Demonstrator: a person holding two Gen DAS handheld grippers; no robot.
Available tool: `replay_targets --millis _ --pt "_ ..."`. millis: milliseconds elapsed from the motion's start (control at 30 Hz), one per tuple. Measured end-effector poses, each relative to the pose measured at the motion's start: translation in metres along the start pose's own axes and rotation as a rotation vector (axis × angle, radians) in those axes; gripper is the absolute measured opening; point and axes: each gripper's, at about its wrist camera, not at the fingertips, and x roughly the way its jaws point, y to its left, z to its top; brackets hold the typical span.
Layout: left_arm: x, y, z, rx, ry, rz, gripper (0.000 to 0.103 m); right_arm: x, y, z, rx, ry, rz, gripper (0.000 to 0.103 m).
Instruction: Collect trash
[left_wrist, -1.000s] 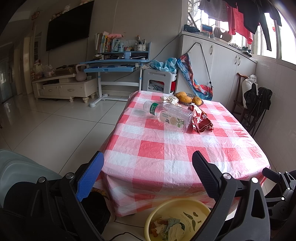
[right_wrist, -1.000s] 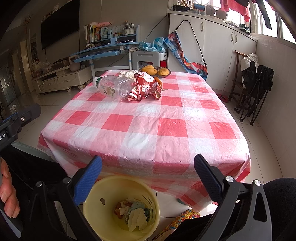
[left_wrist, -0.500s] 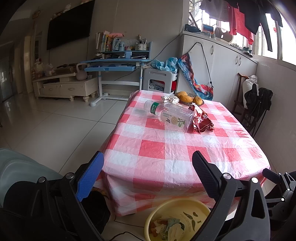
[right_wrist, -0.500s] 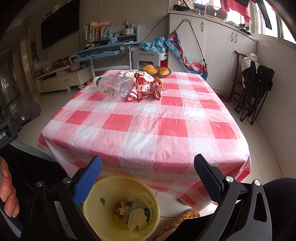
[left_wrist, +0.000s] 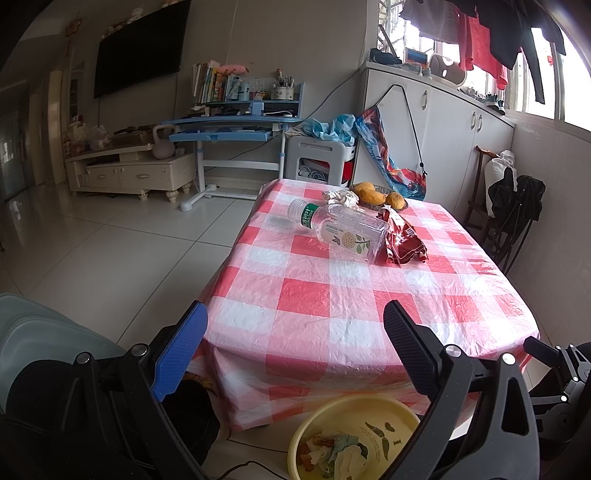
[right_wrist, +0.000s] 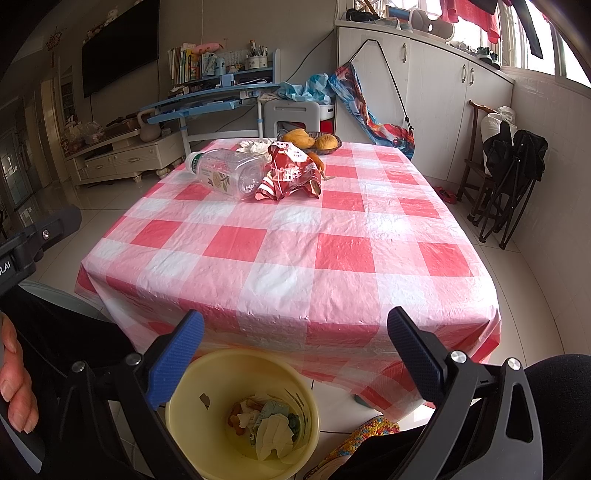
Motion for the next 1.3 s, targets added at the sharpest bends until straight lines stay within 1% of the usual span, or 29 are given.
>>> replay_targets --millis 1300 --pt "-0.0005 0.0028 -0.0003 -0.007 0.001 0.001 0.093 0.0018 -0.0001 -0.0006 -0.010 0.001 0.000 0.095"
